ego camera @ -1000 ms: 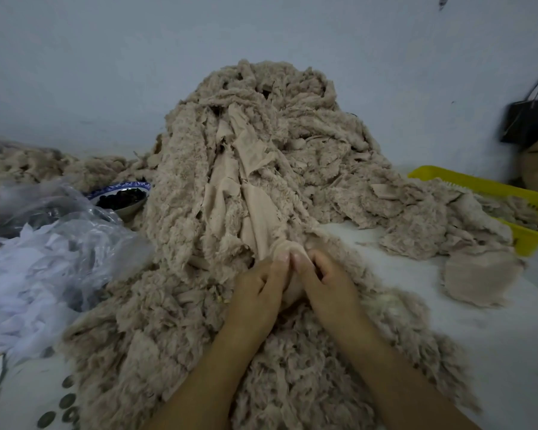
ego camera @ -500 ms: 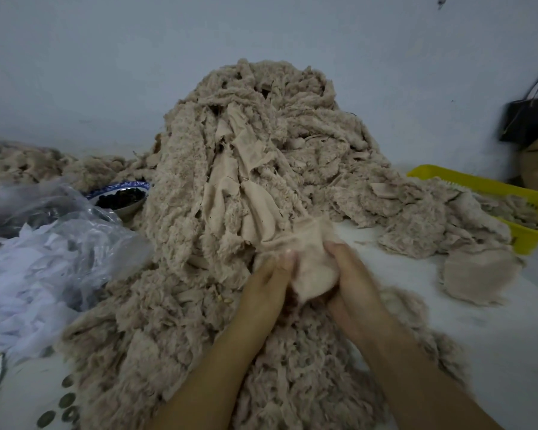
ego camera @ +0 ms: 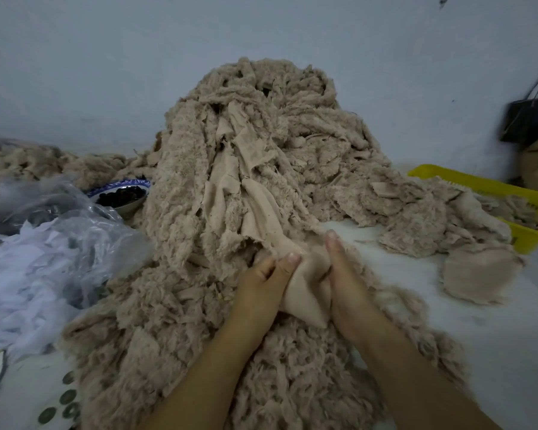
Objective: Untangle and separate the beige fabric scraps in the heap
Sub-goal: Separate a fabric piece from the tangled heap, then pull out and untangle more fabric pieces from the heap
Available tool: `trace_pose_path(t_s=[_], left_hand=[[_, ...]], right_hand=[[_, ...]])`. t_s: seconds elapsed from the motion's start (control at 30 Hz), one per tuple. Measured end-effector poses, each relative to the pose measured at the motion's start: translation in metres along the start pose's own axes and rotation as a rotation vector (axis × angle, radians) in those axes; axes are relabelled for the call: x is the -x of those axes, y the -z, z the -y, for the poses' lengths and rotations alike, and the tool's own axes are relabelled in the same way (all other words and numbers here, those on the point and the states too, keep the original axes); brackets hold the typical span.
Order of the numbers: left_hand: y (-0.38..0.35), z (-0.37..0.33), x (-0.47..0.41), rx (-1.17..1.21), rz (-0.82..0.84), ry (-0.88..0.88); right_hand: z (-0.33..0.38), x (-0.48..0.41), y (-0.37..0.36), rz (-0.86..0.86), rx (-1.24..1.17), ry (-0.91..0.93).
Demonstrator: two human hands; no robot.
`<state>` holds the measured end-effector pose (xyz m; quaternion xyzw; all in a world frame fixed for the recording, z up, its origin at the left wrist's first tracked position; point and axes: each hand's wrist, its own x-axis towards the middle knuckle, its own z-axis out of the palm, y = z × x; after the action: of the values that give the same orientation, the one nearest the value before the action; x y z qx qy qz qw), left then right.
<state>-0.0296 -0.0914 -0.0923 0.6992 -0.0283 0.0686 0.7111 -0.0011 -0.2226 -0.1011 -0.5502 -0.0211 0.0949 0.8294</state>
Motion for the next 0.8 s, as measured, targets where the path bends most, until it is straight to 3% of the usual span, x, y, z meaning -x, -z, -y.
trace_pose_path(t_s=[0.07, 0.13, 0.37, 0.53, 0.73, 0.8], left_hand=[[-0.002, 0.003, 0.002, -0.098, 0.06, -0.041], [-0.002, 0.003, 0.003, -0.083, 0.102, -0.041], [-0.006, 0.006, 0.001, 0.031, 0.03, -0.11], [0.01, 0.011, -0.018, 0.196, -0.278, -0.019], [0.013, 0.015, -0.023, 0.396, -0.365, -0.039], [0.019, 0.01, -0.024, 0.484, -0.465, -0.085]], right_hand=[[-0.003, 0.004, -0.003, 0.055, 0.194, 0.047], [-0.004, 0.005, -0.006, -0.021, 0.3, 0.093], [-0.006, 0.004, -0.014, -0.127, 0.256, 0.204], [0.011, 0.0, 0.002, -0.283, 0.163, 0.221], [0.001, 0.005, -0.005, -0.172, 0.143, 0.237], [0.003, 0.004, -0.003, -0.218, 0.114, 0.249]])
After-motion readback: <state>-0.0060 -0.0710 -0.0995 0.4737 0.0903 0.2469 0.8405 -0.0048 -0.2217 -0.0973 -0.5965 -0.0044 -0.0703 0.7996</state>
